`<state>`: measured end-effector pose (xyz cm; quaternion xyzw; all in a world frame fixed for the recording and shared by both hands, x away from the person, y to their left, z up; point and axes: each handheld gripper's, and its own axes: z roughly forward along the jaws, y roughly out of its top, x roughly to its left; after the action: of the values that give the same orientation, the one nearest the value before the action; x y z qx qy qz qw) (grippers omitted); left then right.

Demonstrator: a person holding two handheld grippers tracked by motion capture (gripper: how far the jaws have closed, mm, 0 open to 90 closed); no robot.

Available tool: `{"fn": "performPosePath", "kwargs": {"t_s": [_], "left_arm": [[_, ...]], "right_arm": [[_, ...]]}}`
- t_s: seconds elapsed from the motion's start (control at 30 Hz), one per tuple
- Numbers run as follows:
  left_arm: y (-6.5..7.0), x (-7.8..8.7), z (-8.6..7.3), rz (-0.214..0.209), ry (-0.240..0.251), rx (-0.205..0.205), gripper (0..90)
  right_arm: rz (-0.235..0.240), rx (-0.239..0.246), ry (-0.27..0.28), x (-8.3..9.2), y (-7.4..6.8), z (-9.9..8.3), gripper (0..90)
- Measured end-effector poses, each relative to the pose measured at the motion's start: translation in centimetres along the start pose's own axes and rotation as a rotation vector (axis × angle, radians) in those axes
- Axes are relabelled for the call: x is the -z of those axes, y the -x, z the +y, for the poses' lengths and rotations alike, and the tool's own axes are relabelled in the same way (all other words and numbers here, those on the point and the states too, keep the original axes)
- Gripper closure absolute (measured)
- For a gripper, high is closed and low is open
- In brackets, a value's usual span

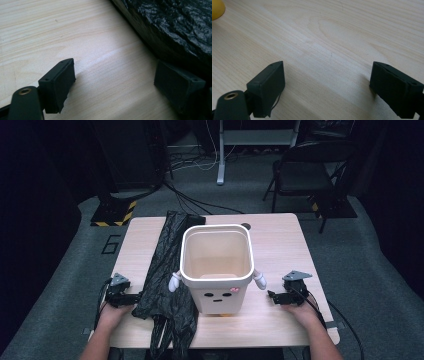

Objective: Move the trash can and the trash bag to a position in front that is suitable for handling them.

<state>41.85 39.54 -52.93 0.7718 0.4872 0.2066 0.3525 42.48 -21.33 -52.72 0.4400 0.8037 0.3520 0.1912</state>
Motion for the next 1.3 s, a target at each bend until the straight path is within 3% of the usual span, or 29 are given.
{"fn": "performPosePath", "kwargs": {"t_s": [0.1,0.3,0.43,0.53,0.67,0.87,1.0,1.1,1.3], "left_arm": [[-0.1,0.0,0.1,0.003,-0.001,0.015,18.5],[0.0,0.1,0.2,0.018,-0.013,0.004,25.1],[-0.1,0.7,0.4,0.023,-0.048,0.032,31.6],[-0.3,1.4,0.7,0.004,-0.028,0.109,33.8],[-0.3,2.2,1.0,-0.038,0.011,0.156,34.8],[0.7,3.4,1.9,-0.062,0.058,0.13,30.3],[2.5,3.5,3.2,-0.13,0.091,0.117,25.3],[3.7,2.7,3.7,-0.153,0.067,0.089,24.4],[4.6,0.9,3.9,-0.176,-0.01,0.092,24.3]], "right_arm": [[0.001,0.0,0.0,0.0,0.0,0.0,11.8],[-0.002,0.002,0.004,0.0,0.0,0.0,13.5],[-0.004,0.002,0.001,0.1,-0.1,0.0,14.9],[-0.001,-0.002,-0.006,0.3,-0.2,0.0,16.6],[0.002,0.001,-0.007,0.3,-0.2,0.0,16.8],[0.005,0.003,-0.007,0.3,-0.2,0.0,16.9],[0.001,0.001,-0.008,0.3,-0.2,0.0,16.8],[0.0,0.001,-0.008,0.3,-0.2,0.0,16.8],[-0.001,0.001,-0.007,0.3,-0.3,0.0,16.8]]}}
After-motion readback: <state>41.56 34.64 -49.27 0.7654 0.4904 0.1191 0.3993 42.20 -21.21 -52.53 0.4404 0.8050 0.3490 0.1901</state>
